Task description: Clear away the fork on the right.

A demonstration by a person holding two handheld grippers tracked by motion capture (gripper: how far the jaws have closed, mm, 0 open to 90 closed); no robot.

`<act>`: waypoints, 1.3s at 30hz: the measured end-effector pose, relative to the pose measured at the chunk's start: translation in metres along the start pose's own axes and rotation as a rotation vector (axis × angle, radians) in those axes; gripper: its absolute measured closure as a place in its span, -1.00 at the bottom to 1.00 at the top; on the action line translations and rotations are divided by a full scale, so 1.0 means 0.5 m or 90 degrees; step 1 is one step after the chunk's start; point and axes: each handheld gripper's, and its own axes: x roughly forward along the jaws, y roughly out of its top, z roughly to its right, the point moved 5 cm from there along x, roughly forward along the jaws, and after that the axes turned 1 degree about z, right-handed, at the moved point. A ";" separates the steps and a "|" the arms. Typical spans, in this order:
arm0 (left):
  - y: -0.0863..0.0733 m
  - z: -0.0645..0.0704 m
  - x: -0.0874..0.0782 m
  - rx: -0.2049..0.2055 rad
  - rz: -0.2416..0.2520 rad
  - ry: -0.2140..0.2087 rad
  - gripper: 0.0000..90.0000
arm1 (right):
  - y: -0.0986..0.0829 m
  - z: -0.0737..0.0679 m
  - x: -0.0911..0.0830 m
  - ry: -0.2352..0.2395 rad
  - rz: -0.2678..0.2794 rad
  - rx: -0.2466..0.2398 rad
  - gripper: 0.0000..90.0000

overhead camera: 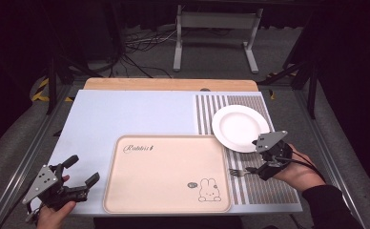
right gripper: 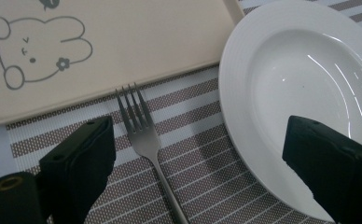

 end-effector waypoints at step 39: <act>0.000 0.002 0.000 0.004 -0.003 -0.002 -0.93 | -0.044 -0.015 0.077 0.154 -0.223 -0.097 0.30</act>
